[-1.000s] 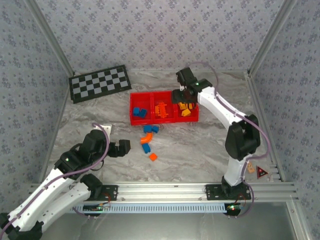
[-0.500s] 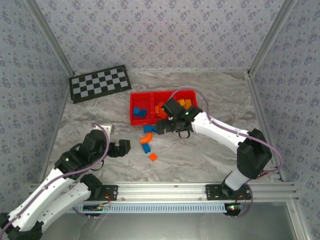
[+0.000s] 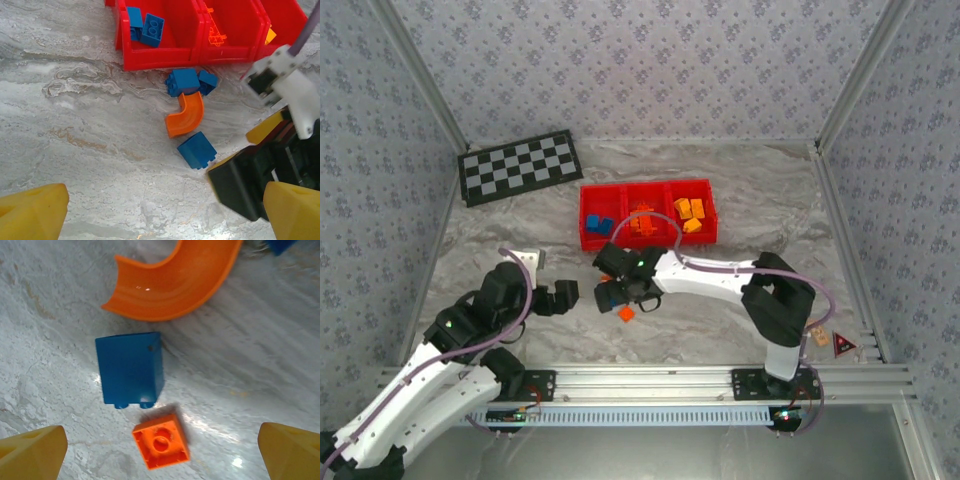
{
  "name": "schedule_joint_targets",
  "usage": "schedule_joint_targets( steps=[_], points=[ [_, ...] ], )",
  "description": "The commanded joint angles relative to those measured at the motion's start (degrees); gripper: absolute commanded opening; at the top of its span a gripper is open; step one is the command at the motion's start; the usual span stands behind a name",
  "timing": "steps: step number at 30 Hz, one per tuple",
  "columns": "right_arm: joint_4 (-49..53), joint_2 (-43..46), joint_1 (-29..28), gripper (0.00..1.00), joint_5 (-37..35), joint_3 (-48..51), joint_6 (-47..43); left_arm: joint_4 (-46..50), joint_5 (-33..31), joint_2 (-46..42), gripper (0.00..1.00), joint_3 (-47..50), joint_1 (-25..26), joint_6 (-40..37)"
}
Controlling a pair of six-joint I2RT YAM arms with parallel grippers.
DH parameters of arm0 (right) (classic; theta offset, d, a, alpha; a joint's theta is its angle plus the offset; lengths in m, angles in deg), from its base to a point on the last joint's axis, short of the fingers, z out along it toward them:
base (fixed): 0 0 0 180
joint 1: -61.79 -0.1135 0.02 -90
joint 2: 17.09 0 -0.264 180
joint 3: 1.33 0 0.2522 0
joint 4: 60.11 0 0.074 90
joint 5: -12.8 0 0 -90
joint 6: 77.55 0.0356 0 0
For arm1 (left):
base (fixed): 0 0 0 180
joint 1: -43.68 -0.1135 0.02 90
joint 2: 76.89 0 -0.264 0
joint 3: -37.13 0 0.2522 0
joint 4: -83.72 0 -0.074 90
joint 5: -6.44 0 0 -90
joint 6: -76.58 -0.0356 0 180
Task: Sort the legos into containers by color
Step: Pick up the lego from the bottom-center of the table.
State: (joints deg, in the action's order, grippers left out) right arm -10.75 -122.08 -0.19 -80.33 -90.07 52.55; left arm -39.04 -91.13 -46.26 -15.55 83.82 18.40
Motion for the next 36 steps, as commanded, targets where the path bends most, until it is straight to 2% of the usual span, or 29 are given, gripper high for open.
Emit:
schedule_joint_targets(
  steps=[1, 10, 18, 27, 32, 36],
  points=[
    [1.5, -2.3, -1.0, 0.98, -0.5, -3.6, 1.9, 0.5, -1.4, -0.7, 1.00, -0.5, 0.6, 0.9],
    [1.9, -7.2, -1.4, 0.84, 0.1, -7.9, 1.2, 1.9, -4.1, -4.0, 1.00, -0.7, 1.6, 1.9],
    [4.0, -11.1, -1.4, 0.60, 0.4, -11.7, -0.4, 2.4, -6.1, -6.4, 1.00, -0.6, 1.7, 2.5],
    [4.9, -12.8, -1.1, 0.54, 0.7, -12.3, -1.0, 2.9, -7.4, -7.8, 1.00, -0.7, 1.8, 3.0],
    [5.3, -12.4, -0.9, 0.39, 0.4, -12.8, -1.6, 3.2, -7.7, -9.2, 1.00, -0.5, 1.8, 3.5],
    [6.5, -10.8, -0.7, 0.35, -0.4, -14.1, -2.1, 3.1, -7.8, -9.7, 1.00, -0.5, 1.8, 3.6]
  ],
)
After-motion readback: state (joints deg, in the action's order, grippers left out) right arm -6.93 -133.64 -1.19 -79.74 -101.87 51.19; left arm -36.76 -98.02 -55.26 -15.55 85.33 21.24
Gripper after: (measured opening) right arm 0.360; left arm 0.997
